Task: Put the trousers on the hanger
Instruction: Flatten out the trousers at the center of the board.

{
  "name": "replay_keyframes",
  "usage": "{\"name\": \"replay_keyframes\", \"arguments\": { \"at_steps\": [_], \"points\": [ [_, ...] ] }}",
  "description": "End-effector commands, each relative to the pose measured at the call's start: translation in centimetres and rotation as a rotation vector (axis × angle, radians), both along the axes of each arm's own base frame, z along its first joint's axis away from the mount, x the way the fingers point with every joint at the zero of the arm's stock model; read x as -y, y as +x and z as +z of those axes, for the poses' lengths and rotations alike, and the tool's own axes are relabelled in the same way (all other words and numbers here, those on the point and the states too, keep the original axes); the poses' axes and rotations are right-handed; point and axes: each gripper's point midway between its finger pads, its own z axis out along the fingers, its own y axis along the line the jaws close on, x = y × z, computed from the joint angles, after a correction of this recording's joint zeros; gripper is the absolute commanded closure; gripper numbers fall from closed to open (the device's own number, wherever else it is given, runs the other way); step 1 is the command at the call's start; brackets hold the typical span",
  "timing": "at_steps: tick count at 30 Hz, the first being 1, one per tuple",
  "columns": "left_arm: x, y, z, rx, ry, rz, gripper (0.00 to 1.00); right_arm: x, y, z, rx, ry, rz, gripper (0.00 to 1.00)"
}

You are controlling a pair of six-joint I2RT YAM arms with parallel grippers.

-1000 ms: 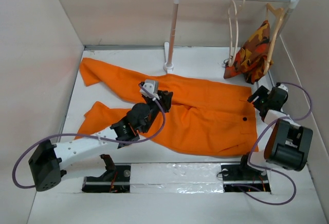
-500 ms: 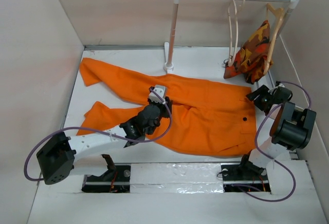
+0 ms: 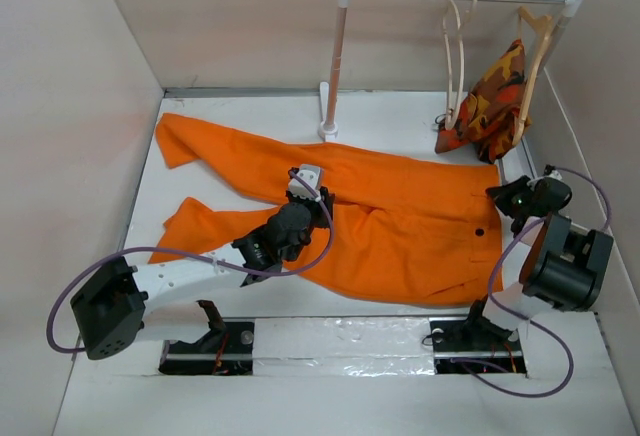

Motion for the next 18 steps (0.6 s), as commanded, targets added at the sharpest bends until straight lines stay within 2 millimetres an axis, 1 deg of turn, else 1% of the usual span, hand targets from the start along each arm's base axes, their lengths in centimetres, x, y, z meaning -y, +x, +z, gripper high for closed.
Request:
{"name": "replay_keyframes", "arguments": {
  "at_steps": [1, 3, 4, 6, 7, 8, 10, 11, 12, 13, 14, 16, 17, 18],
  "points": [
    [-0.3, 0.8, 3.0, 0.051, -0.072, 0.040, 0.76, 4.7, -0.2, 3.7, 0.018, -0.167, -0.193, 1.00],
    [-0.4, 0.9, 3.0, 0.052, -0.073, 0.046, 0.76, 7.4, -1.3, 4.7, -0.016, -0.234, -0.304, 1.00],
    [-0.4, 0.9, 3.1, 0.054, -0.076, 0.048, 0.76, 7.9, -1.4, 5.7, -0.013, -0.254, -0.322, 1.00],
    [-0.4, 0.9, 2.9, 0.051, -0.070, 0.051, 0.76, 9.0, -1.6, 6.3, -0.028, -0.283, -0.370, 1.00],
    [-0.7, 1.2, 2.8, 0.050, -0.070, 0.060, 0.76, 9.6, -1.5, 6.6, -0.033, -0.286, -0.385, 0.99],
    [-0.6, 1.2, 2.5, 0.044, -0.069, 0.063, 0.76, 9.9, -1.4, 6.7, -0.039, -0.291, -0.397, 0.95],
    [-1.6, 2.1, 2.1, 0.034, -0.059, 0.102, 0.76, 10.3, -1.1, 6.8, -0.044, -0.292, -0.405, 0.61],
    [-1.9, 2.5, 1.7, 0.022, -0.063, 0.121, 0.76, 10.3, -0.5, 7.1, -0.036, -0.283, -0.387, 0.34],
    [-2.4, 2.8, 1.6, 0.015, -0.065, 0.142, 0.76, 9.2, 0.2, 7.3, -0.025, -0.269, -0.340, 0.27],
    [-3.1, 3.3, 1.2, 0.007, -0.066, 0.173, 0.76, 8.5, 0.5, 7.5, -0.022, -0.268, -0.322, 0.22],
    [-4.3, 4.2, 1.0, -0.001, -0.074, 0.219, 0.76, 7.0, 0.9, 8.4, 0.003, -0.277, -0.286, 0.20],
    [-5.8, 5.2, 0.2, -0.028, -0.109, 0.273, 0.76, 5.1, 0.8, 9.2, 0.037, -0.288, -0.258, 0.19],
    [-6.6, 5.7, -0.3, -0.039, -0.117, 0.301, 0.76, 3.9, 0.6, 9.6, 0.060, -0.285, -0.247, 0.21],
    [-8.5, 6.9, -0.8, -0.055, -0.147, 0.368, 0.76, 1.2, -0.2, 9.5, 0.085, -0.283, -0.197, 0.28]
  ]
}}
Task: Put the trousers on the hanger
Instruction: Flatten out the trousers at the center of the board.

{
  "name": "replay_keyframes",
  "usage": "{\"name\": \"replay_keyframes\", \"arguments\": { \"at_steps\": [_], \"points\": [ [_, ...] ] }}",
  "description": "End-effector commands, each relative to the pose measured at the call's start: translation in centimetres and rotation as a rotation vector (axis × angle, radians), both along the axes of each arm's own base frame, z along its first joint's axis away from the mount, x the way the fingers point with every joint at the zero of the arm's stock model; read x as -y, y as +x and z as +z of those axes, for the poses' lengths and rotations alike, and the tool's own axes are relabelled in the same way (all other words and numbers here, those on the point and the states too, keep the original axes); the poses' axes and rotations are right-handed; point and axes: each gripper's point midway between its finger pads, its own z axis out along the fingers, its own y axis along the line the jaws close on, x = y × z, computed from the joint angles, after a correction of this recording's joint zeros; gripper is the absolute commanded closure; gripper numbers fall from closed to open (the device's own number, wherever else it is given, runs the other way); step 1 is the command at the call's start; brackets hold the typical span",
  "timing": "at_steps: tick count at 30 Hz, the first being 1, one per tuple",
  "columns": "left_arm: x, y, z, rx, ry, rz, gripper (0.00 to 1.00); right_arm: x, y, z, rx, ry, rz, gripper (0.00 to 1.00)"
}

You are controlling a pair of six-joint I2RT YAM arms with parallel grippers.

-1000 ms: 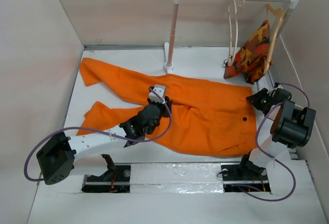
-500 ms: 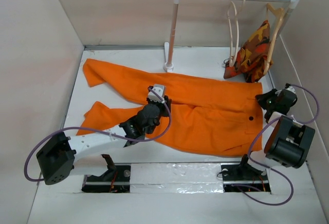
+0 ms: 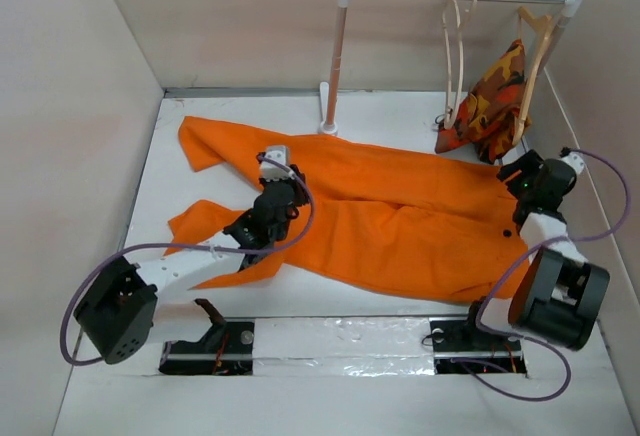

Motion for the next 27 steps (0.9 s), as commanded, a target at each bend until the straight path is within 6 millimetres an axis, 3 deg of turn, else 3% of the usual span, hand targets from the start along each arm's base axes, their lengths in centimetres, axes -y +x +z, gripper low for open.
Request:
{"name": "replay_keyframes", "arguments": {
  "at_steps": [1, 2, 3, 5, 6, 7, 9, 10, 12, 13, 14, 16, 17, 18, 20, 21, 22, 23, 24, 27],
  "points": [
    [-5.0, 3.0, -0.6, -0.025, -0.106, 0.191, 0.76, -5.5, -1.2, 1.6, 0.084, -0.028, 0.106, 0.39],
    [-4.8, 3.0, -0.7, -0.033, -0.122, 0.188, 0.77, -5.6, -1.2, 1.8, 0.094, -0.029, 0.106, 0.39],
    [-7.2, 4.0, -1.0, -0.037, -0.133, 0.254, 0.78, -8.6, -2.2, 1.0, 0.109, -0.022, 0.186, 0.55],
    [-9.4, 4.8, -1.6, -0.055, -0.189, 0.327, 0.79, -11.8, -3.1, 0.5, 0.141, -0.025, 0.283, 0.79],
    [-10.6, 5.2, -1.9, -0.059, -0.214, 0.358, 0.80, -13.4, -3.7, 0.1, 0.143, -0.021, 0.334, 1.00],
    [-12.8, 6.0, -2.0, -0.058, -0.251, 0.402, 0.80, -16.5, -4.8, -0.8, 0.155, -0.018, 0.430, 1.00],
    [-14.7, 6.7, -2.5, -0.066, -0.311, 0.459, 0.82, -19.3, -5.8, -1.4, 0.156, -0.035, 0.529, 1.00],
    [-16.8, 7.1, -2.7, -0.061, -0.315, 0.532, 0.82, -21.6, -6.7, -1.7, 0.147, -0.041, 0.607, 1.00],
    [-19.1, 7.6, -3.4, -0.077, -0.358, 0.640, 0.82, -24.1, -7.3, -1.4, 0.166, -0.077, 0.712, 1.00],
    [-20.3, 7.6, -4.1, -0.097, -0.373, 0.683, 0.82, -25.2, -7.5, -1.2, 0.172, -0.088, 0.751, 1.00],
    [-22.7, 7.7, -5.4, -0.118, -0.384, 0.756, 0.82, -27.3, -8.0, -1.1, 0.173, -0.102, 0.828, 1.00],
    [-24.1, 8.0, -7.0, -0.167, -0.471, 0.804, 0.82, -29.5, -8.0, -0.2, 0.221, -0.123, 0.901, 1.00],
    [-26.0, 8.1, -9.1, -0.218, -0.484, 0.858, 0.81, -31.2, -8.3, -0.2, 0.222, -0.133, 0.956, 0.99],
    [-26.4, 8.9, -9.0, -0.231, -0.527, 0.872, 0.81, -31.8, -8.3, 0.1, 0.228, -0.138, 0.971, 0.97],
    [-26.7, 8.7, -11.7, -0.344, -0.501, 0.917, 0.79, -33.2, -8.2, 0.8, 0.252, -0.166, 1.019, 0.95],
    [-26.9, 9.8, -10.8, -0.335, -0.497, 0.926, 0.77, -34.5, -8.4, 1.3, 0.259, -0.172, 1.060, 0.92],
    [-27.6, 9.4, -11.4, -0.370, -0.477, 0.972, 0.76, -35.0, -8.5, 1.3, 0.255, -0.183, 1.081, 0.91],
    [-27.7, 9.7, -12.1, -0.394, -0.467, 0.979, 0.67, -35.4, -8.6, 1.3, 0.256, -0.199, 1.094, 0.90],
    [-27.7, 10.7, -11.2, -0.381, -0.474, 0.978, 0.61, -35.8, -8.8, 1.3, 0.253, -0.206, 1.102, 0.89],
    [-28.1, 11.7, -11.2, -0.393, -0.469, 0.991, 0.50, -36.0, -9.2, 0.7, 0.231, -0.215, 1.125, 0.87]
  ]
}}
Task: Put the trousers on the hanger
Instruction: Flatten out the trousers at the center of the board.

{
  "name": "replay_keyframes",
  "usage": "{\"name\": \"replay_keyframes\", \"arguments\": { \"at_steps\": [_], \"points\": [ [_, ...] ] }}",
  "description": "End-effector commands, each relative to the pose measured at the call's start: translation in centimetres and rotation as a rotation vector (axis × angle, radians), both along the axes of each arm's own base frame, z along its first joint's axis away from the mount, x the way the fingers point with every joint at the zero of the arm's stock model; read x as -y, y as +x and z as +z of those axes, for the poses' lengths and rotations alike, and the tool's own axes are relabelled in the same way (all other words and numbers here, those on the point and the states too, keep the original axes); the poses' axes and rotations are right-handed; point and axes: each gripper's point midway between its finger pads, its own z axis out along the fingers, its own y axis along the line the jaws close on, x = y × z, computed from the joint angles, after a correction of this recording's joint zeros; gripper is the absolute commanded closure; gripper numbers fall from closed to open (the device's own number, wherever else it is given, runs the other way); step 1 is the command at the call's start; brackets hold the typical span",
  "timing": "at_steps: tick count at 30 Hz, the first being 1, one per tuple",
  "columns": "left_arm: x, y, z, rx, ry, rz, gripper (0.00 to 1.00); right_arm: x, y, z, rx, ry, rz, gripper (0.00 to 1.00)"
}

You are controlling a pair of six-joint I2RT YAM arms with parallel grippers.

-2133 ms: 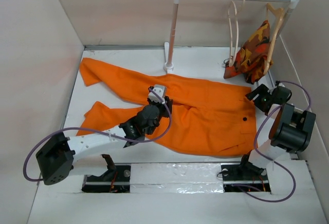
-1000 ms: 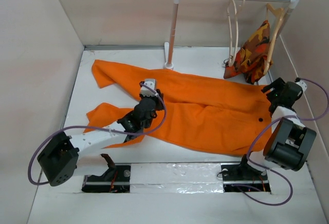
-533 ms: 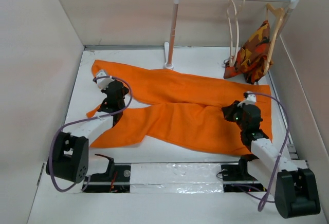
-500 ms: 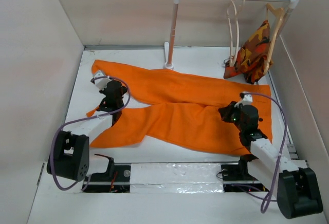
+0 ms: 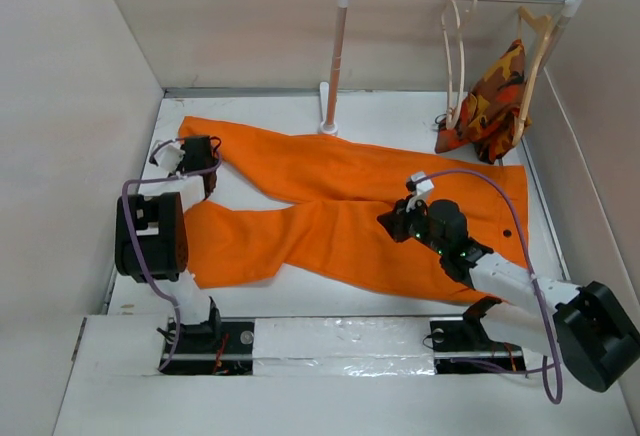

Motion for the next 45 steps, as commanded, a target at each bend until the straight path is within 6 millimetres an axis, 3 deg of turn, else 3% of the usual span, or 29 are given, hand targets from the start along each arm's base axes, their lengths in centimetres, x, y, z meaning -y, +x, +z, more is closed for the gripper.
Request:
{"name": "replay_keyframes", "arguments": {
  "at_steps": [1, 3, 6, 12, 17, 21, 25, 26, 28, 32, 35, 43, 45],
  "points": [
    [-0.7, 1.4, 1.7, 0.014, -0.037, 0.026, 0.50, -0.9, 0.9, 2.4, 0.097, 0.005, 0.022, 0.86],
    [-1.2, 2.3, 1.4, 0.005, -0.053, 0.032, 0.50, -1.0, 0.6, 2.6, 0.097, 0.013, 0.036, 0.85],
    [-2.3, 2.2, -0.3, -0.057, -0.098, 0.058, 0.54, -0.8, 0.5, 2.9, 0.100, 0.022, 0.037, 0.85],
    [-3.1, 2.6, -0.8, -0.077, -0.098, 0.056, 0.58, 0.3, 0.6, 3.5, 0.115, 0.040, 0.021, 0.84],
    [-2.4, 4.1, -2.4, -0.135, -0.135, 0.013, 0.57, -0.3, 0.4, 3.5, 0.112, 0.045, 0.054, 0.83],
    [-2.2, 5.5, -2.4, -0.132, -0.138, -0.018, 0.63, -0.9, 0.4, 2.6, 0.080, 0.032, 0.085, 0.82],
    [-2.8, 6.4, -1.6, -0.112, -0.113, -0.036, 0.98, -1.0, 0.6, 2.3, 0.070, 0.024, 0.091, 0.82],
    [-3.3, 6.3, -1.3, -0.114, -0.108, -0.033, 1.00, -1.2, 0.4, 2.4, 0.072, 0.023, 0.096, 0.82],
    [-3.5, 6.5, -0.2, -0.106, -0.086, -0.046, 1.00, -0.9, 0.6, 2.4, 0.078, 0.017, 0.079, 0.82],
    [-5.1, 5.9, 5.3, -0.051, 0.024, -0.021, 1.00, -1.3, 0.6, 2.4, 0.076, 0.015, 0.089, 0.82],
    [-5.8, 5.2, 7.6, -0.029, 0.077, -0.008, 1.00, -1.7, 0.7, 2.1, 0.068, 0.006, 0.101, 0.82],
    [-8.5, 2.3, 6.6, -0.135, 0.116, 0.080, 1.00, -1.6, 0.6, 2.1, 0.066, -0.003, 0.103, 0.82],
    [-9.0, 1.9, 7.1, -0.128, 0.123, 0.092, 1.00, -1.6, 0.5, 2.2, 0.071, -0.001, 0.101, 0.82]
  ]
}}
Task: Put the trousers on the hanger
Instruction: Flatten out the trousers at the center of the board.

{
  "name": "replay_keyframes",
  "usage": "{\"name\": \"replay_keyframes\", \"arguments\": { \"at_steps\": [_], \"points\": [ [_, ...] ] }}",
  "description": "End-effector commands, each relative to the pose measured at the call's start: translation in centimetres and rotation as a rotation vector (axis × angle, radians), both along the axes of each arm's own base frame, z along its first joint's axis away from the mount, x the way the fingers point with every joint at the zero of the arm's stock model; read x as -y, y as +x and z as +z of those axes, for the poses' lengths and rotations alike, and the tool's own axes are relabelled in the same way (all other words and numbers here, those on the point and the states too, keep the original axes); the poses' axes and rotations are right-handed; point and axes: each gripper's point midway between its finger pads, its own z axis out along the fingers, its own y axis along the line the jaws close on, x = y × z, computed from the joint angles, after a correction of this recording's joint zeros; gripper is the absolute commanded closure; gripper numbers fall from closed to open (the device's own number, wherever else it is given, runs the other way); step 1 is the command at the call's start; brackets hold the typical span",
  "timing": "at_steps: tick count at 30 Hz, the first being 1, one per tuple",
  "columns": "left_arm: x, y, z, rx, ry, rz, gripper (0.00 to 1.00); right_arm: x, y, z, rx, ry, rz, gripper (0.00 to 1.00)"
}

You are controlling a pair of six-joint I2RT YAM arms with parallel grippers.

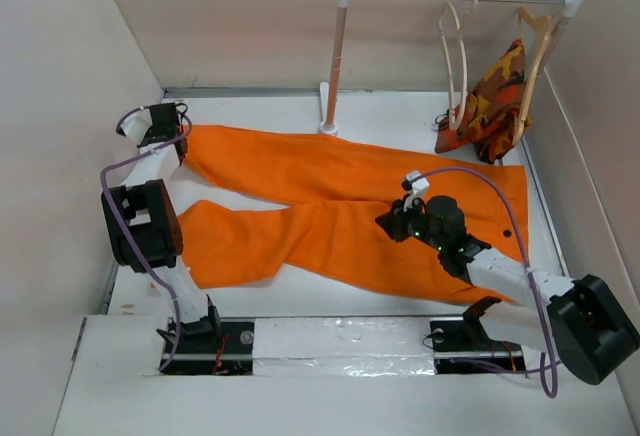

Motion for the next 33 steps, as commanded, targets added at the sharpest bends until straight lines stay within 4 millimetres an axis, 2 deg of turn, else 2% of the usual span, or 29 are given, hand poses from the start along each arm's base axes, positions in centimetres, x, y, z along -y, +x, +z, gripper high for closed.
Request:
{"name": "replay_keyframes", "arguments": {
  "at_steps": [1, 5, 7, 10, 11, 13, 15, 16, 18, 19, 20, 21, 22, 23, 25, 28, 33],
  "points": [
    [-2.1, -1.8, 1.2, -0.032, 0.053, 0.053, 1.00, -0.6, 0.9, 2.9, 0.088, 0.030, 0.009, 0.82],
    [-2.5, -2.4, 2.5, -0.012, 0.066, 0.063, 0.98, -0.8, 0.8, 2.9, 0.083, 0.032, 0.022, 0.81],
    [-3.8, -2.8, 3.0, -0.015, 0.079, 0.092, 0.98, -0.9, 0.8, 2.9, 0.078, 0.029, 0.028, 0.81],
    [-4.3, -3.4, 3.6, -0.037, 0.088, 0.084, 0.88, -0.9, 0.6, 3.1, 0.082, 0.030, 0.029, 0.81],
    [-4.1, -3.5, 3.7, -0.045, 0.086, 0.068, 0.78, -0.9, 0.6, 3.2, 0.084, 0.031, 0.029, 0.81],
    [-3.6, -4.0, 3.2, -0.068, 0.079, 0.034, 0.75, -0.9, 0.5, 3.4, 0.089, 0.033, 0.034, 0.80],
    [-2.9, -4.8, 3.7, -0.051, 0.073, 0.006, 0.73, -0.9, 0.5, 3.3, 0.084, 0.032, 0.036, 0.80],
    [-1.9, -5.8, 2.1, -0.083, 0.059, -0.028, 0.73, -0.9, 0.5, 3.5, 0.085, 0.031, 0.037, 0.80],
    [-0.2, -6.4, 2.0, -0.082, 0.042, -0.118, 0.73, -0.7, 0.6, 3.6, 0.087, 0.029, 0.027, 0.80],
    [0.5, -7.6, 0.7, -0.123, 0.021, -0.141, 0.73, -0.4, 0.7, 3.7, 0.088, 0.029, 0.014, 0.80],
    [2.4, -8.2, 0.3, -0.142, 0.002, -0.204, 0.73, -0.4, 0.7, 4.0, 0.094, 0.033, 0.014, 0.80],
    [3.3, -8.8, -0.5, -0.169, 0.002, -0.251, 0.73, -0.4, 0.6, 4.3, 0.101, 0.037, 0.014, 0.80],
    [3.8, -10.0, -2.1, -0.212, -0.018, -0.274, 0.73, -0.3, 0.6, 4.3, 0.103, 0.037, 0.016, 0.80],
    [4.7, -10.7, -2.7, -0.226, -0.049, -0.308, 0.59, -0.3, 0.5, 4.5, 0.107, 0.041, 0.015, 0.80],
    [5.2, -11.6, -3.8, -0.267, -0.063, -0.344, 0.51, -0.4, 0.3, 4.6, 0.108, 0.044, 0.026, 0.80],
    [4.8, -12.4, -4.7, -0.311, -0.043, -0.342, 0.51, -1.0, 0.0, 4.5, 0.101, 0.053, 0.064, 0.80],
    [5.6, -13.1, -6.9, -0.390, -0.066, -0.372, 0.51, -1.5, -0.2, 4.2, 0.085, 0.054, 0.094, 0.79]
  ]
}}
